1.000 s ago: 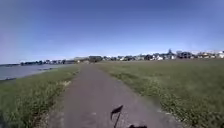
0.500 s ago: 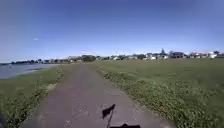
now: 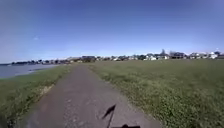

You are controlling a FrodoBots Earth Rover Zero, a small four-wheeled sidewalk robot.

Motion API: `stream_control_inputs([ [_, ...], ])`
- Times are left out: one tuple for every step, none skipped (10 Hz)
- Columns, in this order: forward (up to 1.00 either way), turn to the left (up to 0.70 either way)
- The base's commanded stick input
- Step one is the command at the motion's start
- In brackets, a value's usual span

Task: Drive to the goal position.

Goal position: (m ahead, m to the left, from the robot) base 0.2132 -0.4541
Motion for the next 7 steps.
stream_control_inputs([
  [0.29,0.04],
  [0.70,0.09],
  [0.70,0.09],
  [0.70,0.09],
  [0.70,0.09],
  [0.70,0.09],
  [0.70,0.10],
])
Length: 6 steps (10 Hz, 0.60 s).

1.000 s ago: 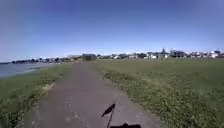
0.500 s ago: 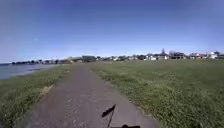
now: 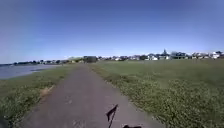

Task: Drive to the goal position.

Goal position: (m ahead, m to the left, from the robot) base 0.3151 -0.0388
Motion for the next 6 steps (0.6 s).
stream_control_inputs([
  [0.70,0.10],
  [0.70,0.10],
  [0.70,0.10],
  [0.70,0.10],
  [0.70,0.10],
  [0.70,0.10],
])
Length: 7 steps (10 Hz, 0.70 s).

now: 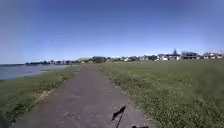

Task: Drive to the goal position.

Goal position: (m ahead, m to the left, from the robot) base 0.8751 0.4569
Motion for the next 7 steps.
stream_control_inputs([
  [0.70,0.10],
  [0.70,0.10],
  [0.70,0.10],
  [0.59,0.08],
  [0.12,0.02],
  [0.00,0.00],
  [0.00,0.00],
])
